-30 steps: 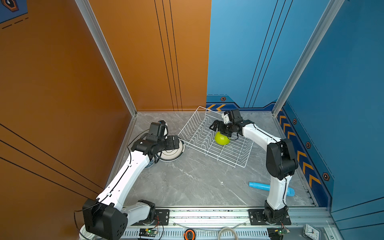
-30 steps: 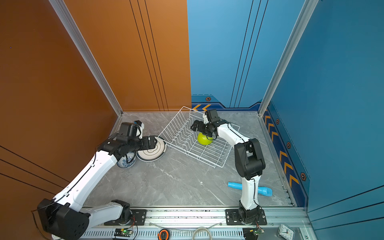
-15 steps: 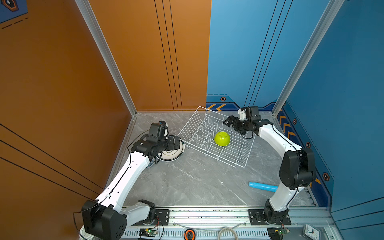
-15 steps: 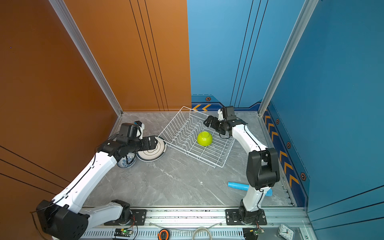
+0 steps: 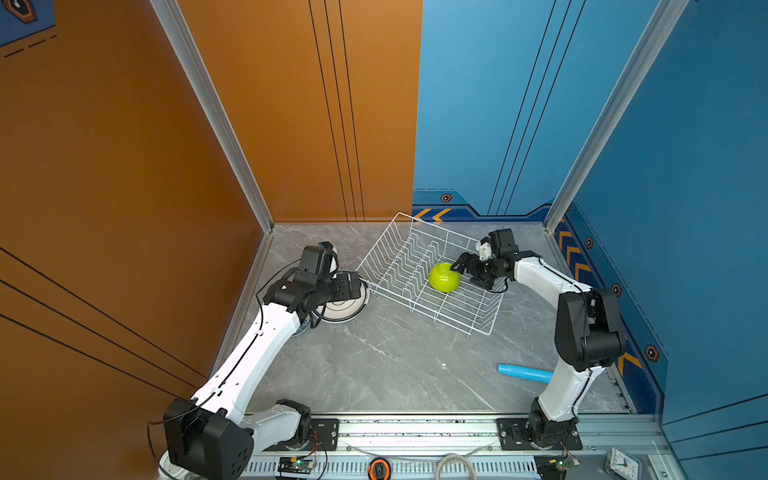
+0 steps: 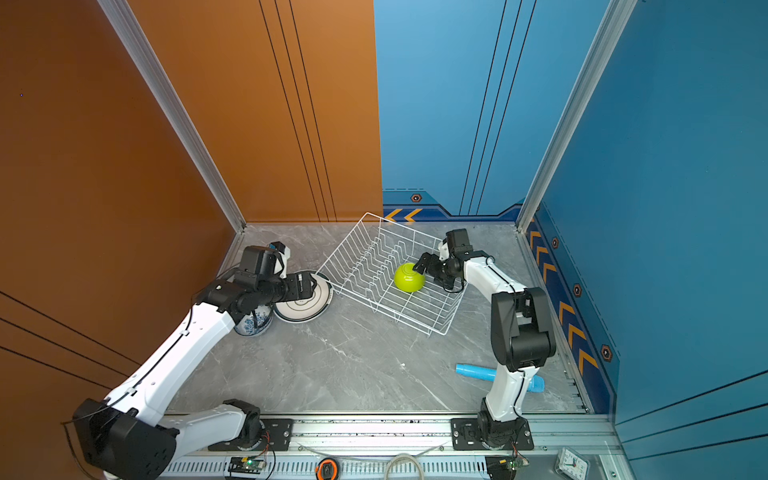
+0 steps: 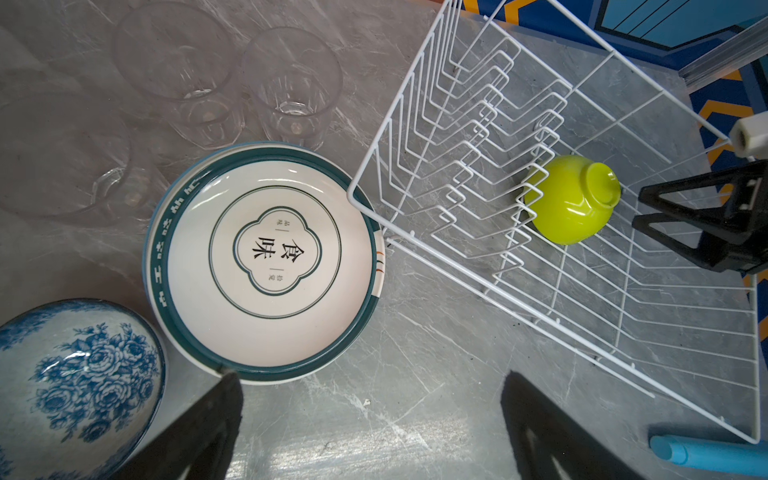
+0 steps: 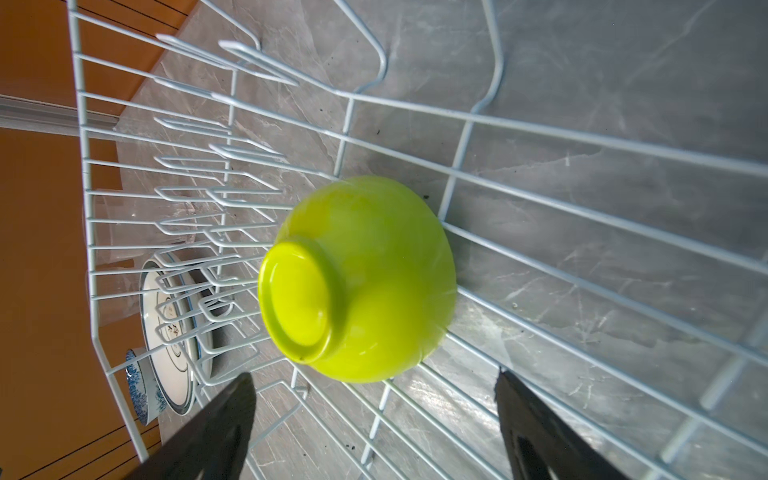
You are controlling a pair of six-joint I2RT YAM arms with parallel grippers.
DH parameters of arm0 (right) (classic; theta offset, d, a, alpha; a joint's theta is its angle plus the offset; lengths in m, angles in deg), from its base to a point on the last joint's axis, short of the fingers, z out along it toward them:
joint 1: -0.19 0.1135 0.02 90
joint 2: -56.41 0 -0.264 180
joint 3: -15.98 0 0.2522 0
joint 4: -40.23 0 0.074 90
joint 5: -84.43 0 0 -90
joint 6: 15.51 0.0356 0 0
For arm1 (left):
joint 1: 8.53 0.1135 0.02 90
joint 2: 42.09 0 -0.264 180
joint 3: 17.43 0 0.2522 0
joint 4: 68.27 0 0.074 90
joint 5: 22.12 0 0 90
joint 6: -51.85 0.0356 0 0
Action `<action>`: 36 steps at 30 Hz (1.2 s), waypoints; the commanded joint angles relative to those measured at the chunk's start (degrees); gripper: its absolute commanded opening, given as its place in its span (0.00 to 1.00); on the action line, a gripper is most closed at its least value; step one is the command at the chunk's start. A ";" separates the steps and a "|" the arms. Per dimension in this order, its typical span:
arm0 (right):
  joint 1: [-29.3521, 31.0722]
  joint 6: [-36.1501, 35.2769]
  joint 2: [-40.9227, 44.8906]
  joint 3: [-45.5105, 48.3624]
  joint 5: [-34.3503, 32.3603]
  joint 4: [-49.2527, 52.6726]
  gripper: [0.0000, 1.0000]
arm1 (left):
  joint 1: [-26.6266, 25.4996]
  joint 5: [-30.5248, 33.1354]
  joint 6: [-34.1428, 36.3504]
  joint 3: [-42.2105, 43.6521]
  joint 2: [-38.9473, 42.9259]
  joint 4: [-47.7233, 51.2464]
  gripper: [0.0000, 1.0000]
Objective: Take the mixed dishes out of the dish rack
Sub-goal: 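Close the right gripper on the lime-green bowl rim and hold it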
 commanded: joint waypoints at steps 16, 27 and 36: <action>-0.56 10.92 -3.40 11.87 7.56 -27.44 0.79 | -0.42 -0.90 -0.67 -1.49 -1.72 -0.43 0.98; -0.82 9.92 -3.73 11.40 4.43 -26.86 0.79 | -0.41 -0.73 -0.68 -1.45 -1.52 -0.34 0.98; -0.64 5.77 -0.74 9.68 0.29 -18.97 0.84 | -0.43 -1.11 -0.61 -1.93 -1.63 -0.27 0.98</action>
